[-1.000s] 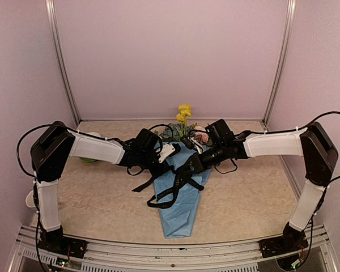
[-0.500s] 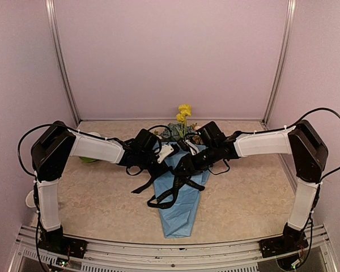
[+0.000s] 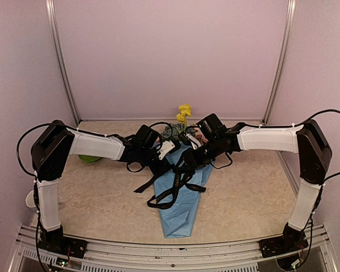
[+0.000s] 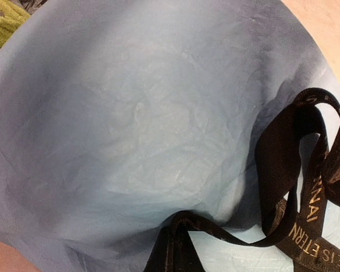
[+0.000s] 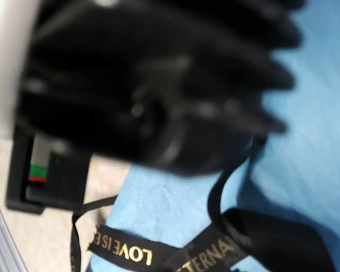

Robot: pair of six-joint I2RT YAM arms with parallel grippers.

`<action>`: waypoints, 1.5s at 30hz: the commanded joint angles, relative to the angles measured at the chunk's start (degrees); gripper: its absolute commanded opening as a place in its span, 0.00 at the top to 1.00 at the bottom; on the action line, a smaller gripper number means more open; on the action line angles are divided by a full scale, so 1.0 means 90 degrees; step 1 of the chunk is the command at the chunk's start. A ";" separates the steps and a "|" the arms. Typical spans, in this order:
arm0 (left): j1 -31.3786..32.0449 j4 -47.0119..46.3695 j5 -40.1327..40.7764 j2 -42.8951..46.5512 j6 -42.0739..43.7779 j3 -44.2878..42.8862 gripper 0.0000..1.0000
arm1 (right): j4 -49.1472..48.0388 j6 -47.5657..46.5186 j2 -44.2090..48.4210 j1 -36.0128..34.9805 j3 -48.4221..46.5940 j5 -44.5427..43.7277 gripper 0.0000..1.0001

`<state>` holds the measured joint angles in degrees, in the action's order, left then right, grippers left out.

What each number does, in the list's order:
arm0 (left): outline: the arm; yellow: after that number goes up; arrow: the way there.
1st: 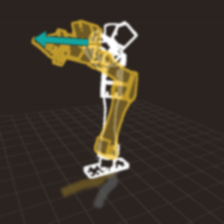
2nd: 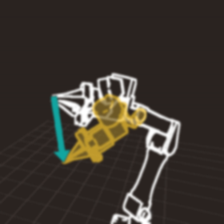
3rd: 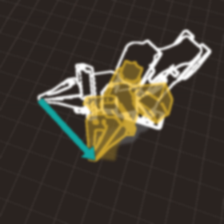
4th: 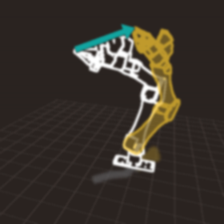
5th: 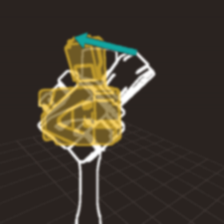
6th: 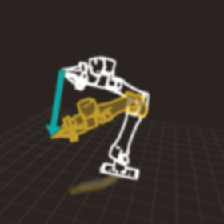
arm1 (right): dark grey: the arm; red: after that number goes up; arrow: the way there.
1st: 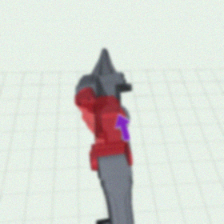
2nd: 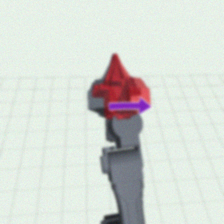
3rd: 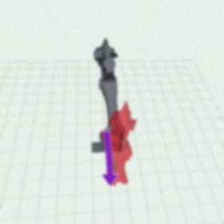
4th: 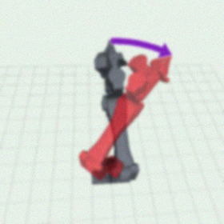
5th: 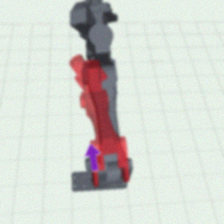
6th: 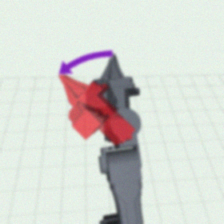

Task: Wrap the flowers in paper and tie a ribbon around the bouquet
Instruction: Cross the ribbon over the folded bouquet.

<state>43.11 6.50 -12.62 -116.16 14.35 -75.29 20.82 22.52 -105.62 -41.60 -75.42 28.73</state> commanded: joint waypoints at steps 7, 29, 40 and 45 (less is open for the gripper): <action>-0.0074 0.0303 -0.0454 -0.0174 -0.0232 -0.0209 0.98 | 0.0614 0.0308 0.0854 0.0137 -0.0034 -0.1202 0.78; -0.0122 0.0371 -0.0561 -0.0255 -0.0303 -0.0287 0.98 | 0.0421 0.0588 0.0207 0.0008 0.0989 -0.0972 0.98; -0.0132 0.0377 -0.0631 -0.0296 -0.0266 -0.0322 0.99 | -0.0436 0.1068 0.0115 -0.0094 0.1242 -0.1175 0.85; -0.0142 0.0401 -0.0648 -0.0305 -0.0265 -0.0331 0.99 | -0.1166 0.1334 0.0008 -0.0089 0.1368 -0.1095 0.78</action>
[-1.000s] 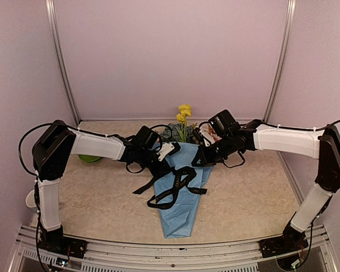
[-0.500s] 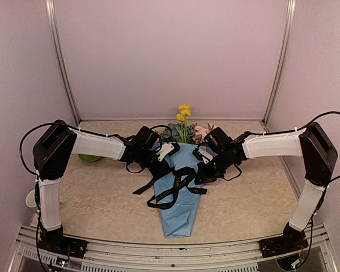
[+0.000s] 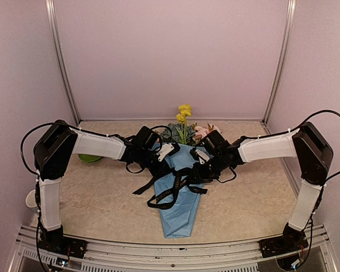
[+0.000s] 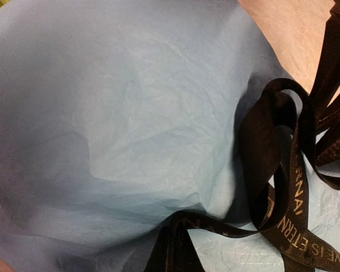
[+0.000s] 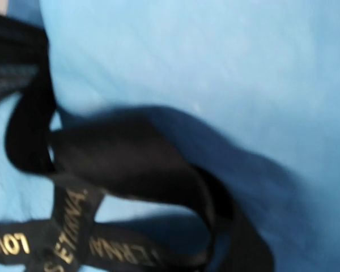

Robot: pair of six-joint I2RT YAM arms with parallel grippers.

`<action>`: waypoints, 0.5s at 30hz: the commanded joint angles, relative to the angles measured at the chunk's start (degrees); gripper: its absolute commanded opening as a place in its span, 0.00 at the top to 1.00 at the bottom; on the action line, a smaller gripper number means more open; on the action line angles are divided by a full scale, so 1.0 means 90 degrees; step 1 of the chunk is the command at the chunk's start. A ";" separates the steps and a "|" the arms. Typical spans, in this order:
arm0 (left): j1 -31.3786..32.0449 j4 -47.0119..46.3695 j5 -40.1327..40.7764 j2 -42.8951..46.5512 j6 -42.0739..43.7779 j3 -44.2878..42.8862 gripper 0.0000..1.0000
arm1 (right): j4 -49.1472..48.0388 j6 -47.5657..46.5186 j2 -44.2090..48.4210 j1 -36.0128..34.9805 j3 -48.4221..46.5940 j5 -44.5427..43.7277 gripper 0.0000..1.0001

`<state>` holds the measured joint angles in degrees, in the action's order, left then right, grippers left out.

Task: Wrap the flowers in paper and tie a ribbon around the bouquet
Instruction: Cross the ribbon over the folded bouquet.

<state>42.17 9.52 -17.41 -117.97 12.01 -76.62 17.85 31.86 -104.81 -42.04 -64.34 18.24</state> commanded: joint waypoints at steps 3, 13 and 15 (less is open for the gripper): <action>-0.0032 0.0070 -0.0127 -0.0107 -0.0002 -0.0190 0.99 | -0.1180 0.0323 -0.0126 -0.0045 0.0125 0.0140 0.73; -0.0067 0.0080 -0.0194 -0.0139 -0.0022 -0.0208 0.99 | -0.2254 0.0513 -0.0352 -0.0045 0.0324 0.0729 0.64; -0.0062 0.0094 -0.0204 -0.0152 -0.0017 -0.0226 1.00 | -0.2407 0.0522 -0.0337 -0.0045 0.0352 0.0769 0.63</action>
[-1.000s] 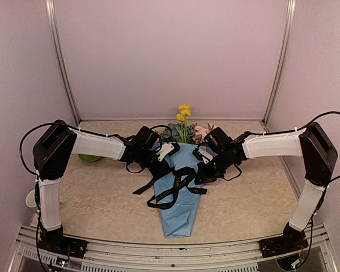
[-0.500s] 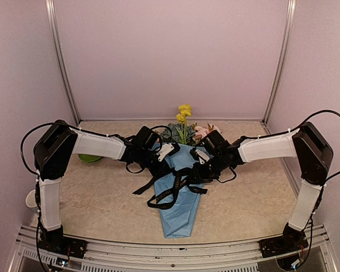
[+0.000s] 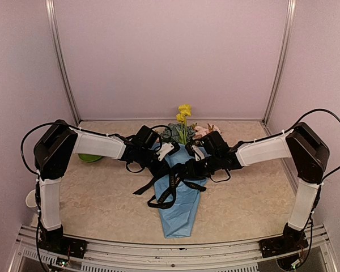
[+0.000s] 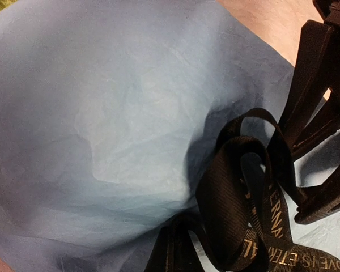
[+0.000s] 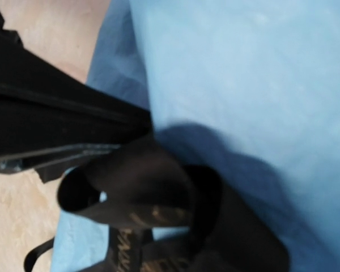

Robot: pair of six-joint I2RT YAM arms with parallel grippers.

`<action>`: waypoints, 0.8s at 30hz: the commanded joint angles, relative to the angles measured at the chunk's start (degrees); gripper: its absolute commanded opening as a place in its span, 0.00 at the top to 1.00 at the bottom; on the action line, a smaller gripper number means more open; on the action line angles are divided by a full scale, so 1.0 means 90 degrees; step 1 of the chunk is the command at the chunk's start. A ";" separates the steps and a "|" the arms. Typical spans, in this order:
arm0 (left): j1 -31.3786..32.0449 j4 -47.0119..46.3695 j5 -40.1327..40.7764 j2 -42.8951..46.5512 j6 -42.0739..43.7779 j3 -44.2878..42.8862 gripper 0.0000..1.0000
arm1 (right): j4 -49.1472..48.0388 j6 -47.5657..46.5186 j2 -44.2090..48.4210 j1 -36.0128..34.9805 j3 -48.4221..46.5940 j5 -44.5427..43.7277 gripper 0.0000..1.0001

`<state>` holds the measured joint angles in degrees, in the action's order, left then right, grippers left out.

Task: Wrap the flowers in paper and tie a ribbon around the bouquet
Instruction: Cross the ribbon over the folded bouquet.

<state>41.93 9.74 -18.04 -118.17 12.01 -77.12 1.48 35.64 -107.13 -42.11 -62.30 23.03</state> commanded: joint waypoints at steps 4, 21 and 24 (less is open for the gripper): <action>-0.0055 0.0061 -0.0158 -0.0123 -0.0021 -0.0164 1.00 | -0.0649 0.0074 -0.0208 -0.0038 0.0047 0.0270 0.66; -0.0245 -0.0843 -0.0814 0.1587 -0.0275 0.1254 0.94 | -0.0794 -0.0094 -0.0024 0.0399 0.0307 -0.0252 1.00; -0.0241 -0.0908 -0.0820 0.1875 -0.0240 0.1670 0.88 | -0.0796 -0.0284 -0.0001 0.0426 0.0275 -0.0159 1.00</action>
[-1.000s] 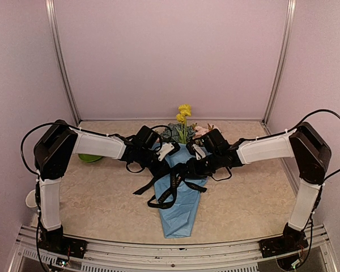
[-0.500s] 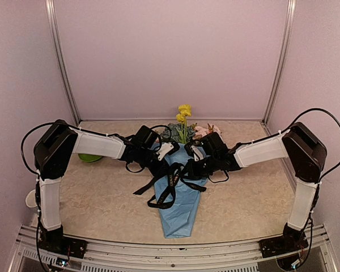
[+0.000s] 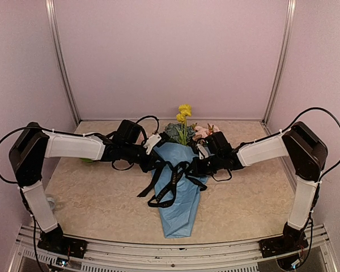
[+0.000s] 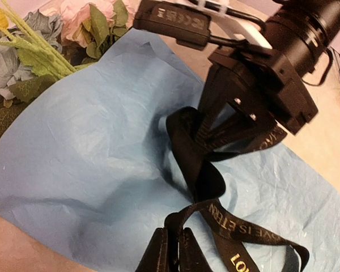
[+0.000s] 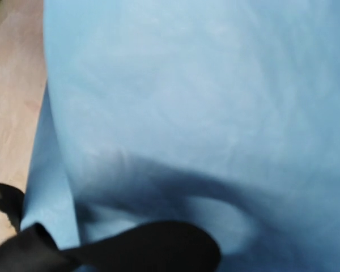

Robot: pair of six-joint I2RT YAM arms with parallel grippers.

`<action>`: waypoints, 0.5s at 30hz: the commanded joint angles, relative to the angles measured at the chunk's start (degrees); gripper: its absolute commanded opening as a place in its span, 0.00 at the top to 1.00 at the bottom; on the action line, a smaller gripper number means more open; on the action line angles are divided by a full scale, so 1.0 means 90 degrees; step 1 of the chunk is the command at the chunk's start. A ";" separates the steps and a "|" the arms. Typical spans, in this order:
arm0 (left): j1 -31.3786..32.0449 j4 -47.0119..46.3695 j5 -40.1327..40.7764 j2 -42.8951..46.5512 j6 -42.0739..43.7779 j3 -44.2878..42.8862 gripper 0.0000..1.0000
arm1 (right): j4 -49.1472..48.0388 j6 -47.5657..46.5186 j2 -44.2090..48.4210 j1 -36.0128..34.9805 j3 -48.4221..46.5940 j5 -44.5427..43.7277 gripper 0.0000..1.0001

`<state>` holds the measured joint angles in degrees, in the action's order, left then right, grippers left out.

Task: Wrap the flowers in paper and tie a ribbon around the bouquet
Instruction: Cross the ribbon over the folded bouquet.

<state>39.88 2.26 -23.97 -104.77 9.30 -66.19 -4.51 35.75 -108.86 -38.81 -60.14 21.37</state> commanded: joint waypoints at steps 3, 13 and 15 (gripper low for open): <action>-0.0024 -0.0069 0.0020 0.0495 0.0089 0.0655 0.84 | -0.0089 -0.0497 0.0201 0.0064 -0.0014 0.0144 1.00; -0.0006 -0.0654 -0.0692 0.1046 0.0796 0.0943 0.01 | 0.0176 -0.0793 0.0340 0.0064 -0.0023 0.0275 1.00; 0.0021 -0.0851 -0.0737 0.0766 0.1068 0.0772 0.01 | 0.0157 -0.0804 0.0321 0.0064 -0.0034 0.0304 1.00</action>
<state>39.72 0.89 -26.89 -97.69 13.45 -58.41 -3.77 29.93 -107.55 -38.52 -60.14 23.22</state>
